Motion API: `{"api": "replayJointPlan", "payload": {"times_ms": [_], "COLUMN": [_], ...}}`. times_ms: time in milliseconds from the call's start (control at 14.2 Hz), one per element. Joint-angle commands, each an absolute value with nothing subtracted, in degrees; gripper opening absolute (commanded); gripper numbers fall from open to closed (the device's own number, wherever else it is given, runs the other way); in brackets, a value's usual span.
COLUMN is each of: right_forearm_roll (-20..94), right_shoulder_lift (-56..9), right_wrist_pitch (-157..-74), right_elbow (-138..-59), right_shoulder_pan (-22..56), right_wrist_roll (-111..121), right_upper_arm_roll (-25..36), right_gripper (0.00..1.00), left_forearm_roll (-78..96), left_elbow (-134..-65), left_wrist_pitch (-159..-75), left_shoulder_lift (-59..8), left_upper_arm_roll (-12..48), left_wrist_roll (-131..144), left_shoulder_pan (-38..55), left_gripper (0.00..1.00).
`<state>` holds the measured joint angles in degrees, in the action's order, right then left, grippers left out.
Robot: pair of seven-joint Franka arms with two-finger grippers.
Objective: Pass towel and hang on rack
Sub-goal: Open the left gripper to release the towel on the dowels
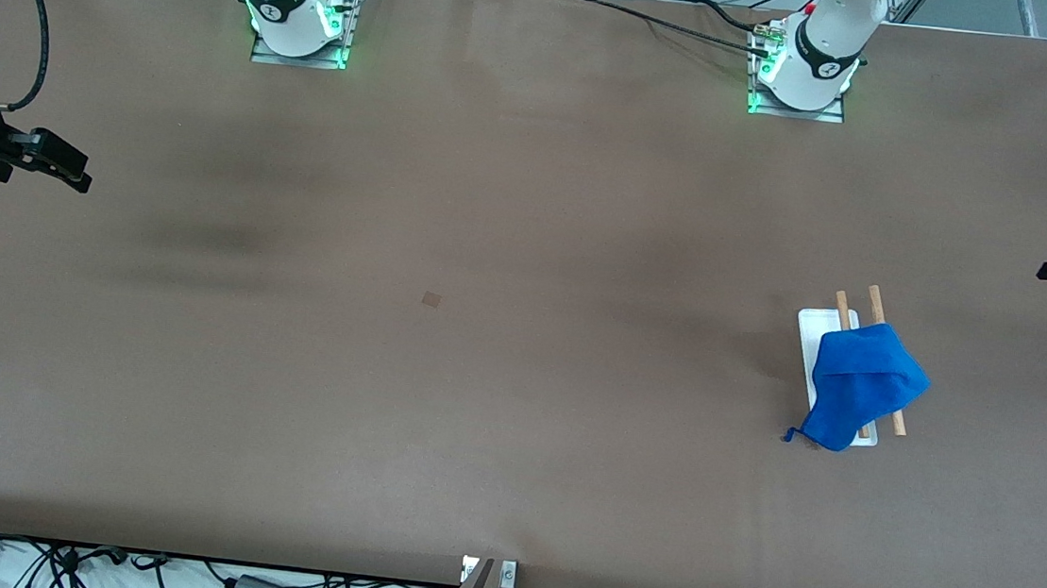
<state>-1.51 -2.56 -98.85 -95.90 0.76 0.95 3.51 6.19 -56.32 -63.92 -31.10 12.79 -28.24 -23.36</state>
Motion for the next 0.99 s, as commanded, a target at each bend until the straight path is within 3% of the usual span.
{"api": "replayJointPlan", "payload": {"times_ms": [0, 211, 916], "right_forearm_roll": [-1.2, -1.2, -1.6], "right_shoulder_lift": [-2.5, -2.4, -1.4], "right_wrist_pitch": [-98.7, -98.4, -96.9], "right_elbow": [-95.2, -95.2, -95.9], "right_shoulder_pan": [-0.7, -2.3, -1.5], "right_wrist_roll": [1.5, 1.5, 1.3], "right_upper_arm_roll": [2.2, 0.3, 0.8], "right_gripper": [1.0, 1.0, 1.0], "left_forearm_roll": [6.7, 1.1, 0.0], "left_elbow": [-55.7, -55.9, -57.7], "left_wrist_pitch": [-60.6, -59.5, -59.6], "left_shoulder_lift": [-30.9, -28.7, -25.9], "left_upper_arm_roll": [13.0, 12.8, 11.9], "left_wrist_roll": [-11.2, -0.3, 2.4], "left_shoulder_pan": [-18.6, -10.8, -9.1], "left_gripper": [1.0, 1.0, 1.0]}}
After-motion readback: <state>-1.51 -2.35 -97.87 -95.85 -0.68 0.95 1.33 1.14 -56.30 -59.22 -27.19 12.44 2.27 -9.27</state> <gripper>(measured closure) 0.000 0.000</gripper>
